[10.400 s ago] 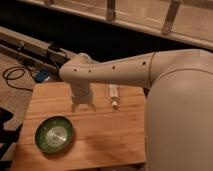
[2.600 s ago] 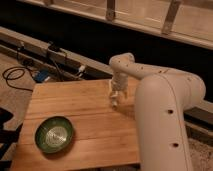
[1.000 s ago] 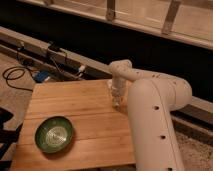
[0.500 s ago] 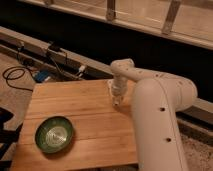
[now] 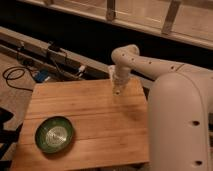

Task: Place the bottle in the ceramic bowl

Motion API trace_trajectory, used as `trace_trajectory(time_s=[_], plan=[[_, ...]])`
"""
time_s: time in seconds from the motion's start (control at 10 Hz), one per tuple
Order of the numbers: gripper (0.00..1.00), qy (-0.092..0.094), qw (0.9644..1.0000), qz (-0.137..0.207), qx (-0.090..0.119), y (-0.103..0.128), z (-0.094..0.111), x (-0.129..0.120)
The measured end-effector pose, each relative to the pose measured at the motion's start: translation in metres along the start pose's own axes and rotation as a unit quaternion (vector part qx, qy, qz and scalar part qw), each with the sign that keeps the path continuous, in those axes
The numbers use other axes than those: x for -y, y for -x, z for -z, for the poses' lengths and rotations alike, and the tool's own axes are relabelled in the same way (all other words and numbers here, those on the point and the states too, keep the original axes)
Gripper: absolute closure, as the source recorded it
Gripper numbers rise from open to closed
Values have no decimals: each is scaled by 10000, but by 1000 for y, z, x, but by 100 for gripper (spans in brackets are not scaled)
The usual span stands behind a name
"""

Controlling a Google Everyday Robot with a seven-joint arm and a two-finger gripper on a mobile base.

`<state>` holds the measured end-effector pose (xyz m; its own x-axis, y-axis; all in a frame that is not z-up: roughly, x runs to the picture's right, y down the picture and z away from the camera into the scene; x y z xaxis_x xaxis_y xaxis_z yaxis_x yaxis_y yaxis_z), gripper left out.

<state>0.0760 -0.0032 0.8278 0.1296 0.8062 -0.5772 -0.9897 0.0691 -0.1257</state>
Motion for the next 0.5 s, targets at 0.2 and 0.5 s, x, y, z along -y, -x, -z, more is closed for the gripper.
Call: trace_trajectory(time_s=[0.2, 0.5], plan=[[99, -85, 9988, 325, 363, 0, 34, -21], [99, -195, 9950, 917, 352, -24, 53, -64]])
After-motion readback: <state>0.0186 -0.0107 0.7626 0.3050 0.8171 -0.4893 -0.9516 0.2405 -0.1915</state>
